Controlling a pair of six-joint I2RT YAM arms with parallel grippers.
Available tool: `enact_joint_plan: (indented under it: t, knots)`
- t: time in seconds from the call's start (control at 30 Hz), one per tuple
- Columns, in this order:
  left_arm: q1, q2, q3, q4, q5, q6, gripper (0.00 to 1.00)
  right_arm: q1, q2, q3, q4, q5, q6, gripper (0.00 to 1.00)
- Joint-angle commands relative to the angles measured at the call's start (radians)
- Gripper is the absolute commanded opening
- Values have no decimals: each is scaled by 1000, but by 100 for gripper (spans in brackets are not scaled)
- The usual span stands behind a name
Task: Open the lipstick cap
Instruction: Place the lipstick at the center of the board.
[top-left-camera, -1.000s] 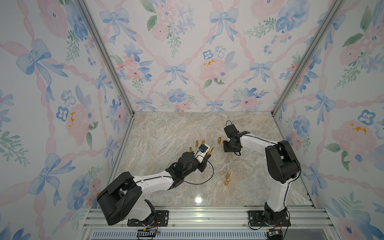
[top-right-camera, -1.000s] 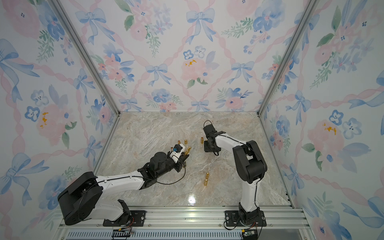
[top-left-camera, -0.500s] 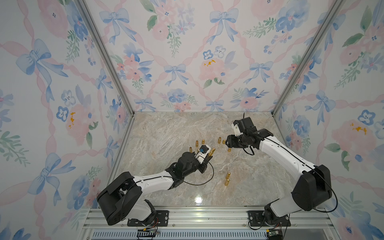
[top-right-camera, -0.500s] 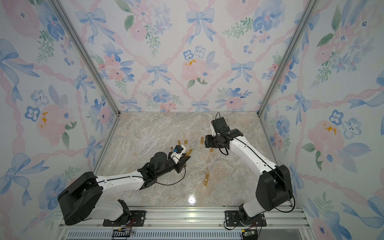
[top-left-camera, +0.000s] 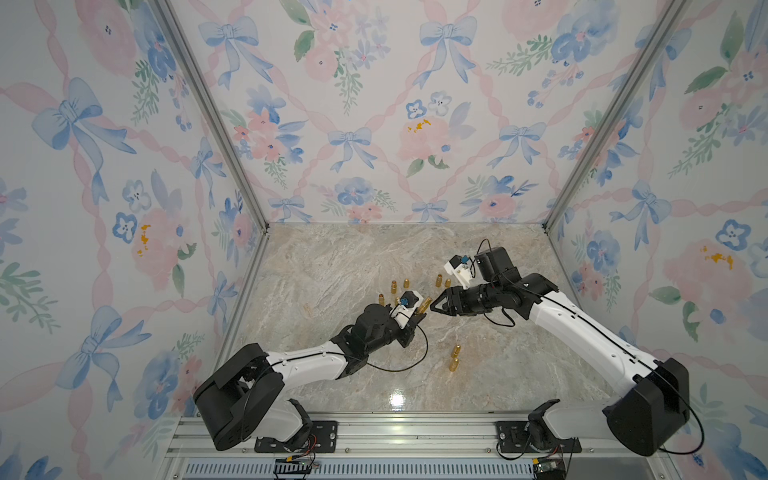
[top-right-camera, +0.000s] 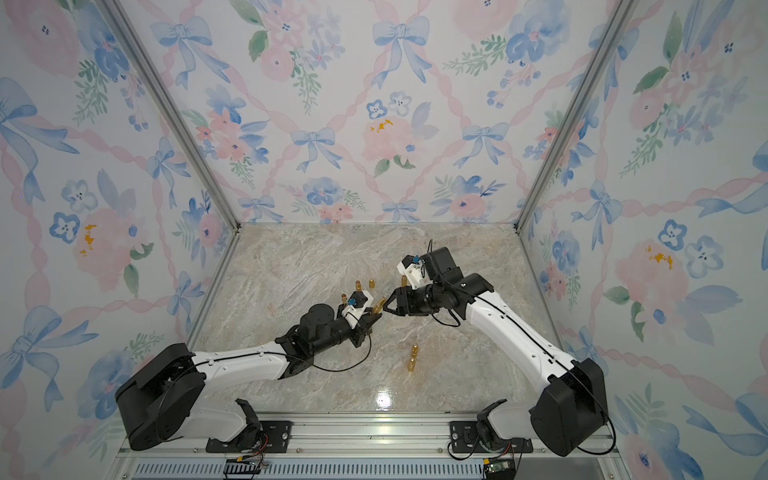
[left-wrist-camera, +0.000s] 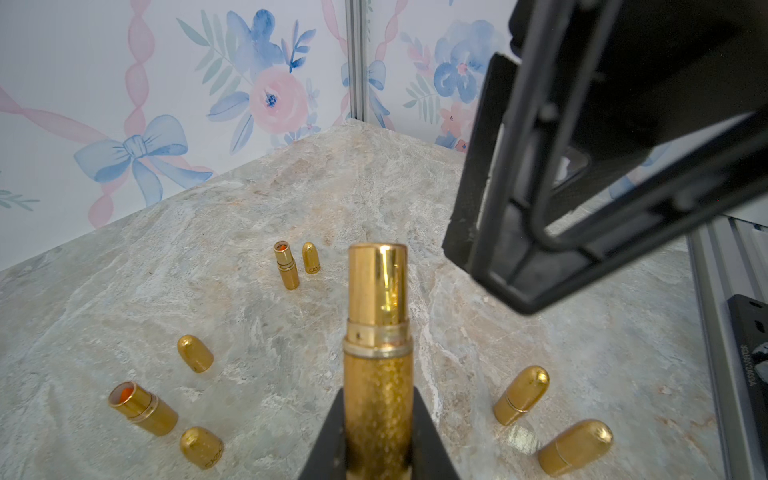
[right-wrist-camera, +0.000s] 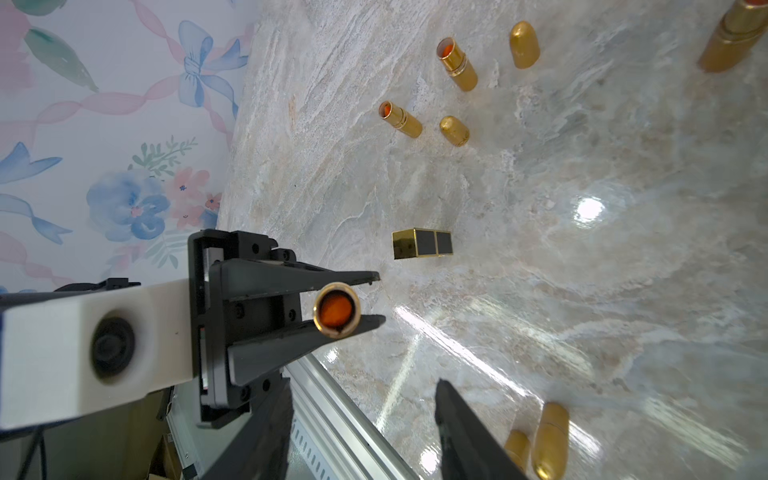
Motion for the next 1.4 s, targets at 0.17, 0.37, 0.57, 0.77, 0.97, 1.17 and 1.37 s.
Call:
enact_joint_plan:
  t: [0.17, 0.37, 0.57, 0.77, 0.97, 1.17, 1.37]
  knots:
    - [2, -15, 20, 26, 38, 18, 0, 26, 73, -15, 165, -54, 107, 46]
    - [3, -15, 19, 26, 38, 22, 0, 48, 108, -15, 188, -42, 108, 40]
    - [3, -12, 22, 26, 15, 22, 0, 51, 121, -29, 184, -37, 98, 34]
    - [3, -6, 28, 26, 0, 21, 0, 58, 114, -46, 192, -39, 96, 27]
    - [3, 0, 34, 25, -18, 19, 0, 59, 114, -45, 188, -38, 93, 22]
    - [2, 6, 34, 26, -34, 15, 0, 59, 101, -24, 163, -13, 84, 16]
    - [2, 2, 31, 25, -53, 10, 29, 49, 88, 16, 101, 42, 64, 15]
